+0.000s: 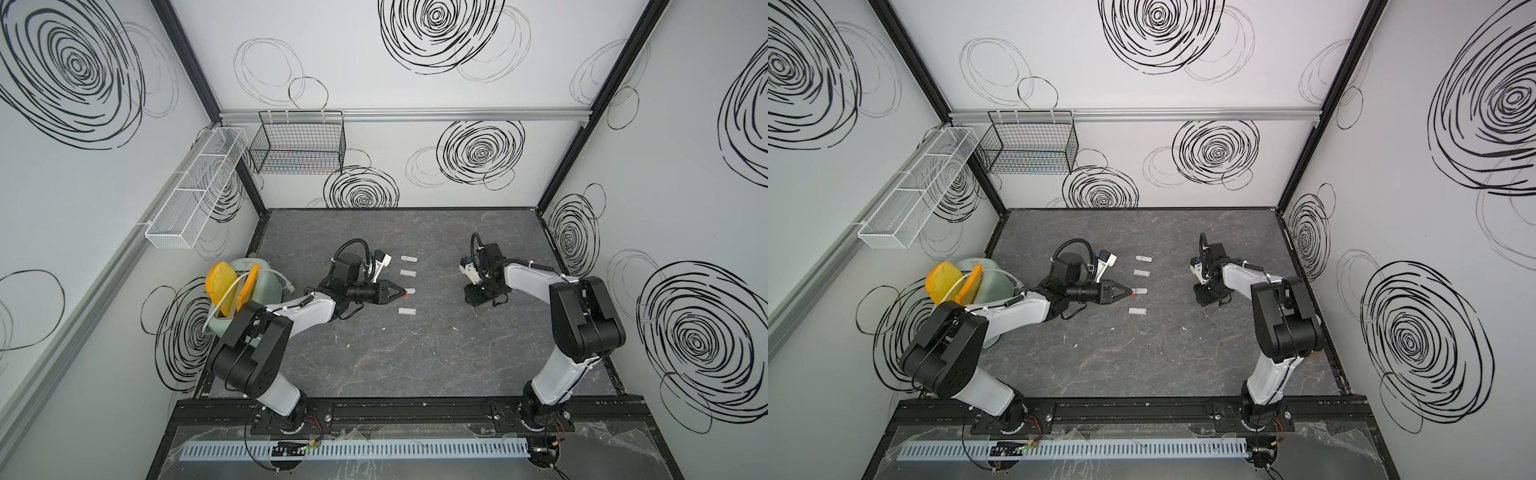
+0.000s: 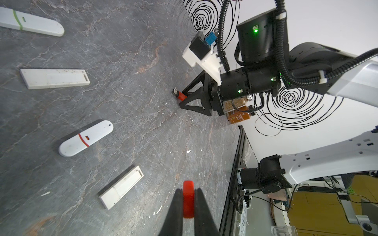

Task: Close the usb drive cover
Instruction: Pick up the USB drive from the center of the board.

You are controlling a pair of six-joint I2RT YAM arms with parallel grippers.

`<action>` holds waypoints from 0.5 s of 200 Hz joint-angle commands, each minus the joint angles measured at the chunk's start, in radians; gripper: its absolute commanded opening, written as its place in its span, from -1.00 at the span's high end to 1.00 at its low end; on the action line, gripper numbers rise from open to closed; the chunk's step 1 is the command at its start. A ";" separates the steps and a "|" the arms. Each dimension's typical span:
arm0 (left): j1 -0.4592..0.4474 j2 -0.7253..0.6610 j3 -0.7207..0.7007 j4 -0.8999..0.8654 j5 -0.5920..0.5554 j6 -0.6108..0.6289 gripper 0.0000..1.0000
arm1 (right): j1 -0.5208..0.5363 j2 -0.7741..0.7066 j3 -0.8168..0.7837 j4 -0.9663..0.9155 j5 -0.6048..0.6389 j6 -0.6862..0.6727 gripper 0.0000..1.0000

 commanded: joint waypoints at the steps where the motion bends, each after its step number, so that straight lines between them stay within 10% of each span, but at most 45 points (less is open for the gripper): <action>1: 0.004 -0.028 -0.007 0.018 -0.002 0.016 1.00 | -0.002 0.029 0.025 -0.049 -0.012 0.006 0.17; 100: 0.008 -0.025 0.006 -0.002 0.000 0.017 1.00 | 0.026 0.100 0.038 -0.066 0.060 -0.009 0.53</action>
